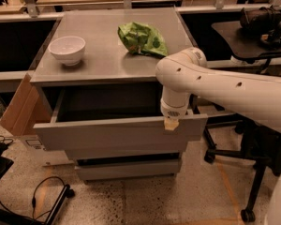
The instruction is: Open top drawer
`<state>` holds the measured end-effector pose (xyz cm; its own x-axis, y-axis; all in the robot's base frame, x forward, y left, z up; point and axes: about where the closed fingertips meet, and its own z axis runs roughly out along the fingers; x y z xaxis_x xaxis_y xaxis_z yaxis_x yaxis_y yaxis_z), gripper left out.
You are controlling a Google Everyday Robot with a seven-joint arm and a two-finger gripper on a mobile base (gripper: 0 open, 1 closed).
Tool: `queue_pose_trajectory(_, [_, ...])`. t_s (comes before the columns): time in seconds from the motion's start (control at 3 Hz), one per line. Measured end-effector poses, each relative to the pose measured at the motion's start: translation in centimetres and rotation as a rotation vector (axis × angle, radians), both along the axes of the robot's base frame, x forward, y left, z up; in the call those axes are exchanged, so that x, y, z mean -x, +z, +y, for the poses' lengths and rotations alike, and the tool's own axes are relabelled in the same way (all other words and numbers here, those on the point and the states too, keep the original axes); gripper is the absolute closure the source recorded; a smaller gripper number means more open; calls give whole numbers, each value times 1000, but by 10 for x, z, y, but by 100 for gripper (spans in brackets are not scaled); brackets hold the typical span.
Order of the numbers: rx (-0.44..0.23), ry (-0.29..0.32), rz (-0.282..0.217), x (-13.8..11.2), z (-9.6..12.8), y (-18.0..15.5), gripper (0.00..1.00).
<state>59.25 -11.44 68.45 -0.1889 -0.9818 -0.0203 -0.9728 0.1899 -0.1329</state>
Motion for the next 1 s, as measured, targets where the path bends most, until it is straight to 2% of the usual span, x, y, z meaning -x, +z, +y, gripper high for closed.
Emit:
queue_pose_trajectory(0.33, [1, 0, 2, 1, 0, -1, 13])
queue_pose_trajectory(0.67, [2, 0, 4, 1, -1, -2, 0])
queue_pose_trajectory(1.0, [2, 0, 4, 1, -1, -2, 0])
